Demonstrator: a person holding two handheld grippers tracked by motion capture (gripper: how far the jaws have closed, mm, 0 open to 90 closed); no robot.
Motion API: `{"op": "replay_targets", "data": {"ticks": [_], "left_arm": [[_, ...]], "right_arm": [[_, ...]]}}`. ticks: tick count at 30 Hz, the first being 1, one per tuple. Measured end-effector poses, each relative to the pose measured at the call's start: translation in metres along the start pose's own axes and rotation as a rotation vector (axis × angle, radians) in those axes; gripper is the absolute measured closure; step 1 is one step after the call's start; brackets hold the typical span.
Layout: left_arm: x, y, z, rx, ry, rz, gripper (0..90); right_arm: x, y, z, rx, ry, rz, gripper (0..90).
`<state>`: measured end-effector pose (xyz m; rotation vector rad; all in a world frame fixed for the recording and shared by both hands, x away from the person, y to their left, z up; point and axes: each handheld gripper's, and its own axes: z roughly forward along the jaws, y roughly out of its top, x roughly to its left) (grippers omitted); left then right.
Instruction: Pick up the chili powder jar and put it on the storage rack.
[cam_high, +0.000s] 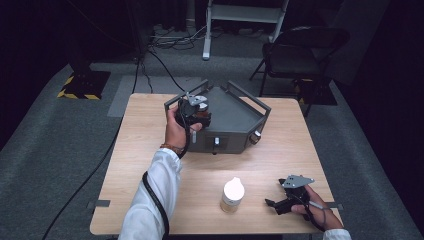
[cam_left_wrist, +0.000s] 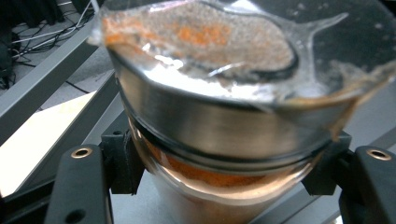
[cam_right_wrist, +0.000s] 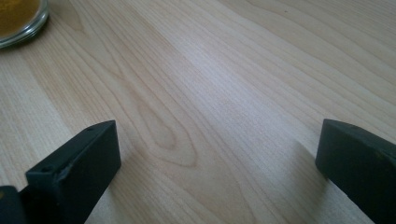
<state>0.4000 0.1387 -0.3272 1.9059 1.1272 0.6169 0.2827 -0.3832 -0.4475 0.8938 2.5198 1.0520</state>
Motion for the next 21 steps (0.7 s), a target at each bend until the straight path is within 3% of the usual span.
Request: {"op": "replay_targets", "data": {"ticks": [21], "left_arm": [[0.0054, -0.0076, 0.0025, -0.013, -0.008, -0.02, 29.6]], "right_arm": [[0.0, 0.0, 0.0, 0.0, 0.0, -0.001, 0.0]]}}
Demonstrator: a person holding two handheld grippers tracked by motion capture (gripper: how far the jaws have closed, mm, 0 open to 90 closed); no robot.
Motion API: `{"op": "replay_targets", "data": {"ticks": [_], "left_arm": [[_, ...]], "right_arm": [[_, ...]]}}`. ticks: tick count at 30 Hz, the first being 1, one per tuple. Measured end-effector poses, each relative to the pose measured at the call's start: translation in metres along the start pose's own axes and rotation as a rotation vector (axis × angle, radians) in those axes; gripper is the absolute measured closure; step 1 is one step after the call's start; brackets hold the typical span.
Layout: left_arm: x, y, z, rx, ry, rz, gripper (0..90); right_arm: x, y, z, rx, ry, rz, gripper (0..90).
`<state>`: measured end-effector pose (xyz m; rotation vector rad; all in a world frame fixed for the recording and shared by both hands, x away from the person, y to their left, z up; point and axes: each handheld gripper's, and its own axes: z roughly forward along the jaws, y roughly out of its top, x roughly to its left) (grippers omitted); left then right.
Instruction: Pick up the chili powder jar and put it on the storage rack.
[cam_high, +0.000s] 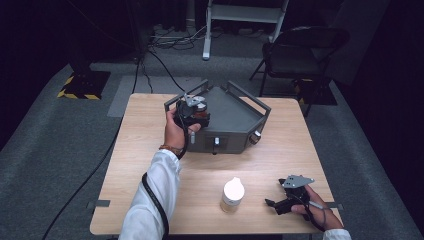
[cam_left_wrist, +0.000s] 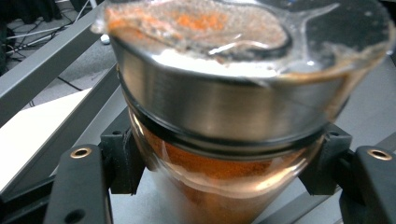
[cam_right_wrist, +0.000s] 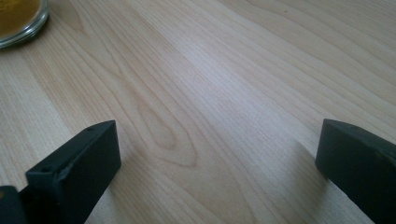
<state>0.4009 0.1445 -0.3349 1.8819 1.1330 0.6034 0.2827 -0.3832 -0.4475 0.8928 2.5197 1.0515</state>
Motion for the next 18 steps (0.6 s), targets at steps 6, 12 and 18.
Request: {"op": "replay_targets", "data": {"ticks": [6, 12, 18], "left_arm": [[-0.003, -0.002, -0.001, -0.017, 0.017, -0.002, 25.1], [-0.007, -0.002, -0.002, -0.017, 0.015, 0.028, 19.4], [-0.022, -0.006, -0.008, -0.053, 0.064, 0.061, 3.1]], "right_arm": [[0.0, 0.0, 0.0, 0.0, 0.0, 0.001, 0.0], [0.0, 0.0, 0.0, 0.0, 0.0, 0.001, 0.0], [0.0, 0.0, 0.0, 0.0, 0.0, 0.001, 0.0]]}}
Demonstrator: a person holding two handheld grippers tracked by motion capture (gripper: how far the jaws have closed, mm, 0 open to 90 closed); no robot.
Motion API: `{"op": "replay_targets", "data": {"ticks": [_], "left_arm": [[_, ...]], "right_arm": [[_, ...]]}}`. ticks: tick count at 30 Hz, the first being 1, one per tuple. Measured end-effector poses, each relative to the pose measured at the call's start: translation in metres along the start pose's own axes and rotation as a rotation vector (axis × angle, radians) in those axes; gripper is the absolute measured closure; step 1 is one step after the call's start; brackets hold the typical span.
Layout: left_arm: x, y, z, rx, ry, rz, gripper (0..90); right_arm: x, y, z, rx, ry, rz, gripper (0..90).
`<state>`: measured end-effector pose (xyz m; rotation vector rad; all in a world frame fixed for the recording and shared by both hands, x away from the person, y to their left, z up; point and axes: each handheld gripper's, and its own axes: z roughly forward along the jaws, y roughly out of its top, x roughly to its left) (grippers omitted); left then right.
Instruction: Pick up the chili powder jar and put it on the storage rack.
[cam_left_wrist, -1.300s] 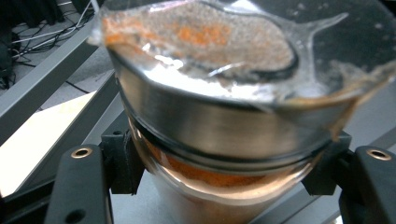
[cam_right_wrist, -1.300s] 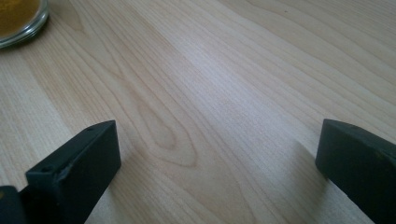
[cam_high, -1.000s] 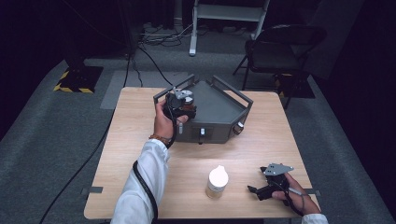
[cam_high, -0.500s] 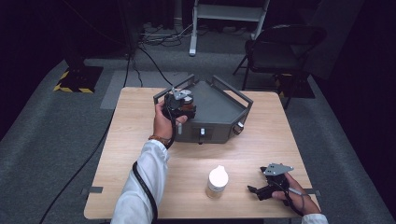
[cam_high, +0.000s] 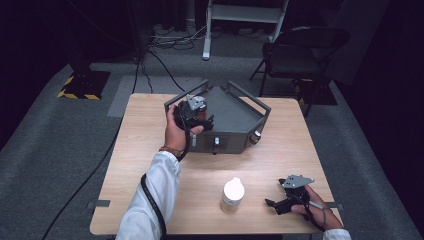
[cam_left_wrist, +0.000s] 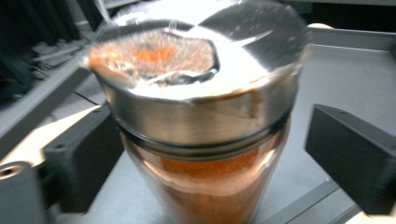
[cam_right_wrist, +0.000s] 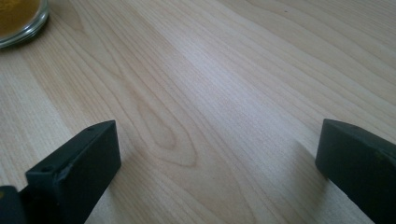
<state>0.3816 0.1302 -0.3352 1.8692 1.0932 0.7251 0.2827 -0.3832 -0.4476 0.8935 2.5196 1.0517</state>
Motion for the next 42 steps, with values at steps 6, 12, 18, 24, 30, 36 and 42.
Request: {"op": "replay_targets", "data": {"ticks": [6, 12, 18, 24, 30, 36, 42], "left_arm": [[-0.002, 0.001, -0.016, -0.034, 0.009, 0.042, 1.8], [-0.003, 0.001, -0.03, -0.055, 0.01, 0.073, 1.8], [-0.009, -0.003, -0.042, -0.073, -0.005, 0.132, 1.7], [-0.014, -0.009, -0.054, -0.092, -0.013, 0.172, 1.3], [-0.016, -0.015, -0.065, -0.107, -0.018, 0.222, 1.0], [-0.019, -0.021, -0.073, -0.093, -0.025, 0.269, 1.0], [-0.023, -0.028, -0.079, -0.067, -0.015, 0.325, 1.0]], "right_arm": [[0.0, 0.0, 0.0, 0.0, 0.0, 0.0, 0.0], [0.0, 0.0, 0.0, 0.0, 0.0, 0.0, 0.0], [0.0, 0.0, 0.0, 0.0, 0.0, 0.0, 0.0], [0.0, 0.0, 0.0, 0.0, 0.0, 0.0, 0.0], [0.0, 0.0, 0.0, 0.0, 0.0, 0.0, 0.0], [0.0, 0.0, 0.0, 0.0, 0.0, 0.0, 0.0], [0.0, 0.0, 0.0, 0.0, 0.0, 0.0, 0.0]]}}
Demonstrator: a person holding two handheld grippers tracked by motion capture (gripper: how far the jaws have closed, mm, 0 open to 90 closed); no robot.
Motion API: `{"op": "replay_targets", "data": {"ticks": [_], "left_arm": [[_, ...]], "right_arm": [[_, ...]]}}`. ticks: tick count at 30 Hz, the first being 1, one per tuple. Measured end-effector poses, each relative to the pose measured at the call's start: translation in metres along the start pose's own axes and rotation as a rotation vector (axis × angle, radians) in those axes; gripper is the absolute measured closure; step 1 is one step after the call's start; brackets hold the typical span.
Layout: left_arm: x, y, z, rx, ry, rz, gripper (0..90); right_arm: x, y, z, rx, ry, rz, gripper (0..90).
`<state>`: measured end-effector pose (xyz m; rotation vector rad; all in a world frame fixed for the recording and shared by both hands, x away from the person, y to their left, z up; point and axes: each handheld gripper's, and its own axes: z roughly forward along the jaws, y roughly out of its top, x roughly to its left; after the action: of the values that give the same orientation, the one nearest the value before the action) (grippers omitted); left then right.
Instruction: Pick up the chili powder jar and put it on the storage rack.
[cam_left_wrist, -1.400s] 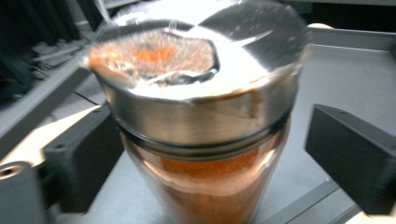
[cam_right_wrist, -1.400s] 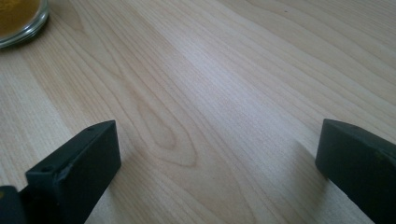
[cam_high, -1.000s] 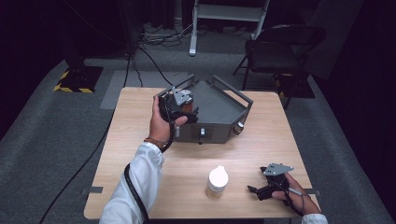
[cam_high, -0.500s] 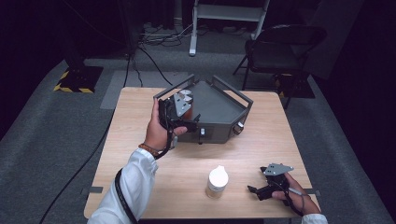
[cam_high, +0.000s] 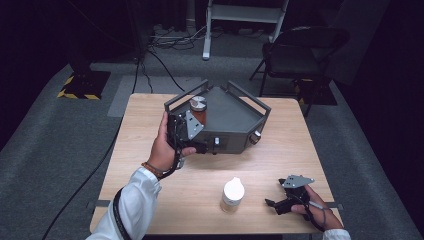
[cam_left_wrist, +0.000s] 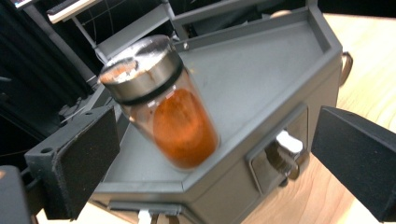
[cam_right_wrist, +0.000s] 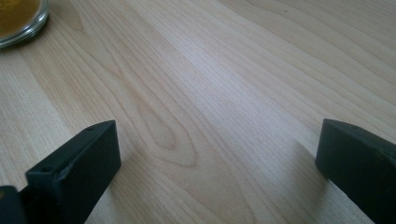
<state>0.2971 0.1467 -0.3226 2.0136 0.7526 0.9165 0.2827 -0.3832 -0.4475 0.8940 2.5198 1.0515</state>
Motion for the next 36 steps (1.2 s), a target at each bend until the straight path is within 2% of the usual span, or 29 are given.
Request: {"op": "replay_targets", "data": {"ticks": [5, 12, 18, 22, 31, 36], "left_arm": [[-0.005, -0.007, -0.005, 0.015, -0.005, 0.041, 1.0], [-0.012, -0.02, -0.008, 0.028, -0.017, 0.045, 1.0], [-0.022, -0.031, -0.009, 0.044, -0.026, 0.08, 1.0], [-0.028, -0.04, -0.008, 0.067, -0.033, 0.095, 1.0], [-0.036, -0.06, -0.006, 0.116, -0.052, 0.099, 1.0], [-0.044, -0.07, -0.005, 0.153, -0.042, 0.132, 1.0]], "right_arm": [[0.0, 0.0, 0.0, 0.0, 0.0, 0.0, 0.0], [0.0, 0.0, 0.0, 0.0, 0.0, 0.0, 0.0], [0.0, 0.0, 0.0, 0.0, 0.0, 0.0, 0.0], [0.0, 0.0, 0.0, 0.0, 0.0, 0.0, 0.0], [0.0, 0.0, 0.0, 0.0, 0.0, 0.0, 0.0], [0.0, 0.0, 0.0, 0.0, 0.0, 0.0, 0.0]]}}
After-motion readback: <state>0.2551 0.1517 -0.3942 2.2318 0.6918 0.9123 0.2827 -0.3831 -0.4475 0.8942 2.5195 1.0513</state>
